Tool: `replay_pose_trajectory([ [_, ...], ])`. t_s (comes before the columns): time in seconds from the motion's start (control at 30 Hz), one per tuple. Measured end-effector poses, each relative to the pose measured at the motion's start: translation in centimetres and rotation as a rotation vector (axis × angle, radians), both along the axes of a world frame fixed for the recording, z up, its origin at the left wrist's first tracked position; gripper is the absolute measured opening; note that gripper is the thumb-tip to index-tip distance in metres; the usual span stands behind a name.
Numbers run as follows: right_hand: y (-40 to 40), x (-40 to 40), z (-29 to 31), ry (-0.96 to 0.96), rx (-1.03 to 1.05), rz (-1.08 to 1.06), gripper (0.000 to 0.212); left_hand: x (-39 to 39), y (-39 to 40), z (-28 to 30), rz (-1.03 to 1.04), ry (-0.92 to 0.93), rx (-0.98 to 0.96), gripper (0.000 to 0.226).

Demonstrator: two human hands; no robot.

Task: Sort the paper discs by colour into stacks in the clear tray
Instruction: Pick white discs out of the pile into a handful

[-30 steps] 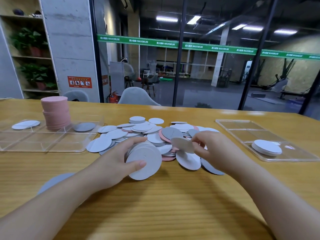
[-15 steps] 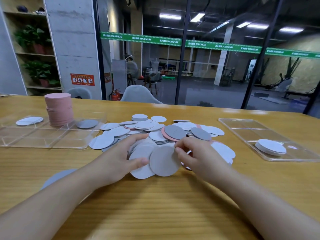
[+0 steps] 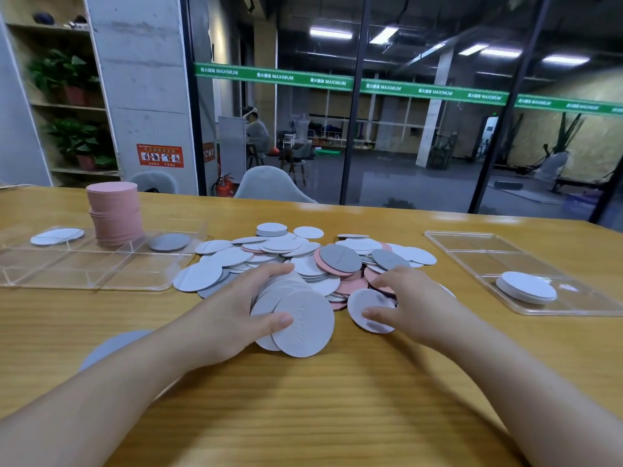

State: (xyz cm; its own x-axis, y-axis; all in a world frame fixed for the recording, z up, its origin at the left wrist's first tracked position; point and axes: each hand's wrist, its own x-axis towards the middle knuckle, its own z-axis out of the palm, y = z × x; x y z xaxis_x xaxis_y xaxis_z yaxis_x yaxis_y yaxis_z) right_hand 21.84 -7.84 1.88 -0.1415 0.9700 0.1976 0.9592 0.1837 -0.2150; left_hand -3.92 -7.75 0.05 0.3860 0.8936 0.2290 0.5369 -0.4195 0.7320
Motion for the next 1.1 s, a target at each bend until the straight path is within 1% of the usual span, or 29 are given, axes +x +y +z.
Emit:
replay_pose_trajectory([
  [0.03,0.1,0.1,-0.1,-0.03,-0.02,-0.043,0.03,0.0,0.0,0.0,0.001,0.003,0.001,0.052],
  [0.13,0.2,-0.1,-0.3,-0.095,-0.085,-0.127,0.045,0.0,0.0,0.1,0.002,0.002,0.0,0.052],
  [0.3,0.2,-0.3,-0.2,-0.156,-0.087,-0.139,0.044,0.0,-0.1,0.0,0.007,-0.001,0.002,0.052],
  [0.43,0.0,-0.5,-0.2,-0.073,-0.129,-0.102,0.032,0.1,-0.1,0.1,0.008,-0.009,0.006,0.053],
  [0.5,-0.2,-0.7,-0.1,0.001,-0.165,-0.078,0.027,0.1,-0.2,0.1,0.01,-0.008,0.005,0.052],
  [0.57,-0.4,-1.0,-0.1,0.085,-0.196,-0.067,0.038,0.1,-0.2,0.1,0.012,-0.01,-0.001,0.052],
  [0.6,-0.4,-1.0,0.0,0.101,-0.189,-0.054,0.039,0.1,-0.2,0.1,0.013,-0.014,-0.006,0.052],
  [0.7,-0.6,-0.3,0.9,0.116,-0.129,0.043,0.015,0.1,0.0,0.1,0.044,-0.044,-0.016,0.052],
  [0.77,-0.8,0.4,1.6,0.18,-0.101,0.104,0.009,0.1,0.1,0.0,0.082,-0.067,-0.009,0.051],
  [0.87,-1.2,0.2,1.9,0.351,-0.054,0.174,0.011,0.0,0.4,-0.1,0.119,-0.084,0.011,0.049],
  [0.93,-1.1,-0.6,1.2,0.429,-0.061,0.199,0.012,0.0,0.4,-0.2,0.107,-0.083,0.025,0.047],
  [1.0,-0.9,-1.6,0.4,0.461,-0.06,0.196,0.008,0.0,0.4,-0.3,0.089,-0.067,0.035,0.048],
  [1.1,-0.8,-2.7,-0.6,0.451,0.054,0.171,0.011,0.0,0.4,-0.3,0.061,-0.046,0.034,0.05],
])
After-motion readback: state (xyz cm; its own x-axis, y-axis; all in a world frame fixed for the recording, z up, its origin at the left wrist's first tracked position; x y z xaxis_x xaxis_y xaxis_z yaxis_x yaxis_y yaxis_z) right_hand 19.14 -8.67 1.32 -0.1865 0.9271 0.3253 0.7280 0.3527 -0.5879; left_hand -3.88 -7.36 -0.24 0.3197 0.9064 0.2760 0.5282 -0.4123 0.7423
